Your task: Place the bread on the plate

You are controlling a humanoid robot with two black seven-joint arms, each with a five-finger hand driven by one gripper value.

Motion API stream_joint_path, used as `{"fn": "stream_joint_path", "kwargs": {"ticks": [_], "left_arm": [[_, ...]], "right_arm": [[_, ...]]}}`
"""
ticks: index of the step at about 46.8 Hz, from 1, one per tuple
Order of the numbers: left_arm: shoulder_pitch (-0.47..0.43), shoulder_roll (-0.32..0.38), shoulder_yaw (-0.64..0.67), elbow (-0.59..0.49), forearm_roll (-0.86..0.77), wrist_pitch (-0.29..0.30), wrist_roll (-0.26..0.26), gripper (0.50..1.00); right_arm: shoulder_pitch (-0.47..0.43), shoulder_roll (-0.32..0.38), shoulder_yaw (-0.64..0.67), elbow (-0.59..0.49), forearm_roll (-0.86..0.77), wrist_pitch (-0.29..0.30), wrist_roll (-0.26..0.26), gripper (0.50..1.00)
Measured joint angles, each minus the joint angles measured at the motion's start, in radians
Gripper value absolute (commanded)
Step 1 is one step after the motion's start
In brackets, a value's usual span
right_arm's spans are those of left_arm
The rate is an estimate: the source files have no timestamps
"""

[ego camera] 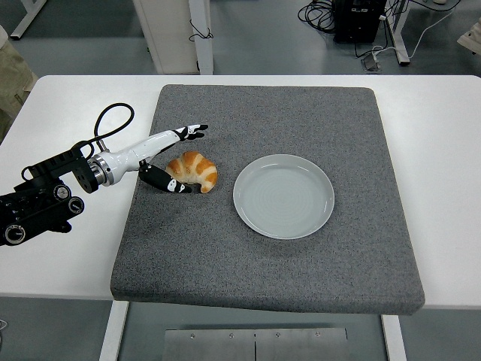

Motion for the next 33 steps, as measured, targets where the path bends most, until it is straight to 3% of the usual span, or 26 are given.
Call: {"fn": "stream_joint_path", "kwargs": {"ticks": [26,33], "left_arm": [[-0.002,-0.063,0.025,0.076,-0.001,0.033,0.0,0.961],[-0.007,-0.071,0.024,0.089,-0.002,0.034,0.0,0.934]], "right_arm": [[0.0,0.0,0.0,0.0,0.0,0.0,0.0,1.0],[0.0,0.0,0.0,0.0,0.0,0.001,0.0,1.0]]}}
